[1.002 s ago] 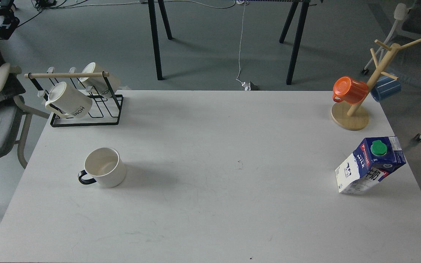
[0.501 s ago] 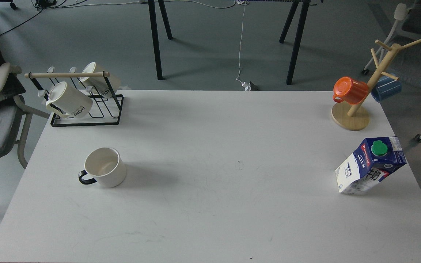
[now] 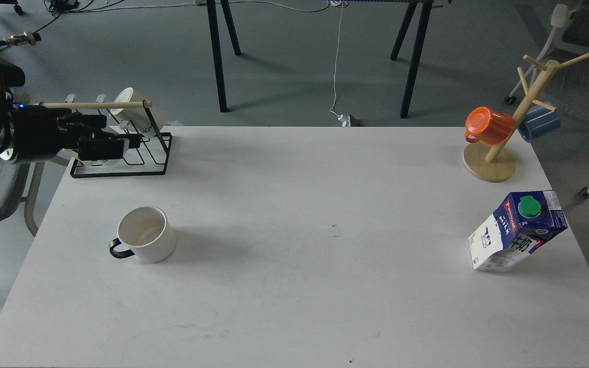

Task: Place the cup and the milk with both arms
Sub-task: 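Reach the left hand down to the white mug and grasp its rim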

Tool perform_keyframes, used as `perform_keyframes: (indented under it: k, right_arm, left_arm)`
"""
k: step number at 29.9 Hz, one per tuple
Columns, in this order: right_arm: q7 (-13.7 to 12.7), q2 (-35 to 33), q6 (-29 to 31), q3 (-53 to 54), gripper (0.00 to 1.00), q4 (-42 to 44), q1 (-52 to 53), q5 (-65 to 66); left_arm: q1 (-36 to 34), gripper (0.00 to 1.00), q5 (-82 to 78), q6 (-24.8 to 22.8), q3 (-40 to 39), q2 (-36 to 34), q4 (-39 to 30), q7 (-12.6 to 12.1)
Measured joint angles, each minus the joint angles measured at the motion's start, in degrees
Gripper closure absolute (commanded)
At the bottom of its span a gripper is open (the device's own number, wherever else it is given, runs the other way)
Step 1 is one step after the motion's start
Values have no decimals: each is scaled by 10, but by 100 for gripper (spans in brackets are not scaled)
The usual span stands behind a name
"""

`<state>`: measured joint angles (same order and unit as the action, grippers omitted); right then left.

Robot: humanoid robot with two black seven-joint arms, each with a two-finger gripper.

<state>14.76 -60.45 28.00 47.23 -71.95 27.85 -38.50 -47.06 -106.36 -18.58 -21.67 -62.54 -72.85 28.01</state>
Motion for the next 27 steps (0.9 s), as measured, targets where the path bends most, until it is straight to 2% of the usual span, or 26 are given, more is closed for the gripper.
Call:
perform_keyframes:
  k: [4, 15, 27]
  right_arm:
    - [0, 0, 0, -2, 2, -2, -5, 0]
    - [1, 2, 0, 0, 2, -3, -12, 0]
    - [2, 1, 0, 0, 2, -3, -17, -1]
  left_arm:
    - [7, 1, -66, 34, 41, 42, 25, 0]
    - [22, 1, -125, 43, 66, 131, 144, 0]
    - [32, 1, -128, 45, 86, 157, 203, 0]
